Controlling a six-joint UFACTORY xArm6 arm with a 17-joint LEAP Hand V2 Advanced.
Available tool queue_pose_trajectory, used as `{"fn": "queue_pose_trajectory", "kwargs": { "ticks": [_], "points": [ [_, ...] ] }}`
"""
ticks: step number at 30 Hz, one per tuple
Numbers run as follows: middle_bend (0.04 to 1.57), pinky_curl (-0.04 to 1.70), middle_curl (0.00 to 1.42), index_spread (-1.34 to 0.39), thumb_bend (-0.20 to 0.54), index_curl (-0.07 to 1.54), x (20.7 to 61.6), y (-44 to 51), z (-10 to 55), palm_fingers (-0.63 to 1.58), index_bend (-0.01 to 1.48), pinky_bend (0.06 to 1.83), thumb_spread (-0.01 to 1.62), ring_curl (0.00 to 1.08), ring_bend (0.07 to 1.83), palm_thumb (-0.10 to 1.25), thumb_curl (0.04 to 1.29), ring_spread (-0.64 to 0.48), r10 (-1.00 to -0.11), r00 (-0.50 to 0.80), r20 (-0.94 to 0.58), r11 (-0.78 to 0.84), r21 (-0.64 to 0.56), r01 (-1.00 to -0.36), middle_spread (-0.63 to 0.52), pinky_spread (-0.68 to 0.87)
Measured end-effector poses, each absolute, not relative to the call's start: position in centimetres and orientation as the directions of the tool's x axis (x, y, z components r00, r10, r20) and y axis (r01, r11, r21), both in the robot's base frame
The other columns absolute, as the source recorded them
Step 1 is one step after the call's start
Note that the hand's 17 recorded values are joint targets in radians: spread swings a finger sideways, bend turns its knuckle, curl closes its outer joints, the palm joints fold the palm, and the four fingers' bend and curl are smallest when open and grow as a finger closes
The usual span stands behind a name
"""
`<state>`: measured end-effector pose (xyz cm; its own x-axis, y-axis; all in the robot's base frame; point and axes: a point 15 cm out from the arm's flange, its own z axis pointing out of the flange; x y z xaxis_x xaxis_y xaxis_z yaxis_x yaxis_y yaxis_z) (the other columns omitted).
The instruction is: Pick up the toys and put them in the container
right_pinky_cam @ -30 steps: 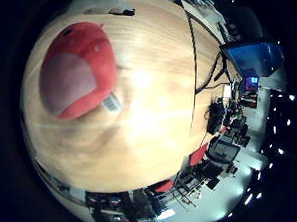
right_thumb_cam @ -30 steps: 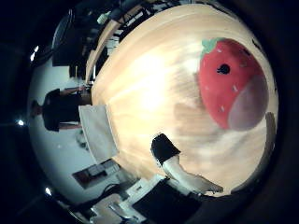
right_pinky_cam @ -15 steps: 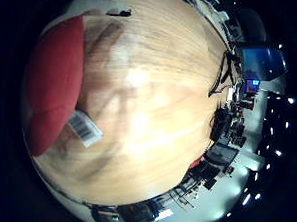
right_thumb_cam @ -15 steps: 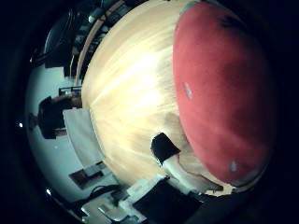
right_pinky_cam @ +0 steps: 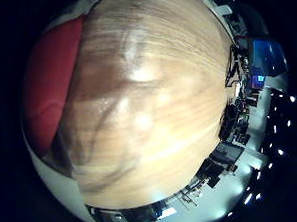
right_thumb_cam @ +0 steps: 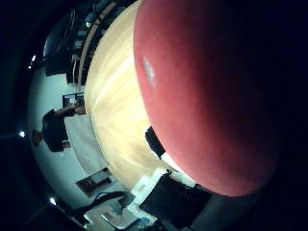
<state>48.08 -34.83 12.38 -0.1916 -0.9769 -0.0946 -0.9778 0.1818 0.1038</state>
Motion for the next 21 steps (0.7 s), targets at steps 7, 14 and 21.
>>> {"fn": "queue_pose_trajectory", "kwargs": {
  "ticks": [7, 14, 21],
  "points": [
    [0.90, 0.50, 0.65, -0.44, 0.011, 0.28, 48.1, -35.9, 15.2, 1.35, 0.66, 1.24, 1.15, 0.51, 1.25, 0.58, 0.30, -0.26, -0.970, -0.217, -0.110, 0.214, 0.044, -0.976, -0.30, -0.33],
    [1.04, 0.50, 0.68, -0.36, -0.001, 0.44, 48.4, -36.6, 19.7, 1.35, 0.95, 1.21, 1.23, 0.52, 1.27, 0.63, 0.29, -0.23, -0.970, -0.222, -0.094, 0.226, -0.031, -0.974, -0.24, -0.32],
    [1.13, 0.53, 0.68, -0.30, 0.008, 0.52, 48.7, -35.1, 27.2, 1.31, 1.05, 1.23, 1.31, 0.52, 1.32, 0.72, 0.30, -0.22, -0.979, -0.193, -0.059, 0.199, -0.107, -0.974, -0.21, -0.31]
  ]
}}
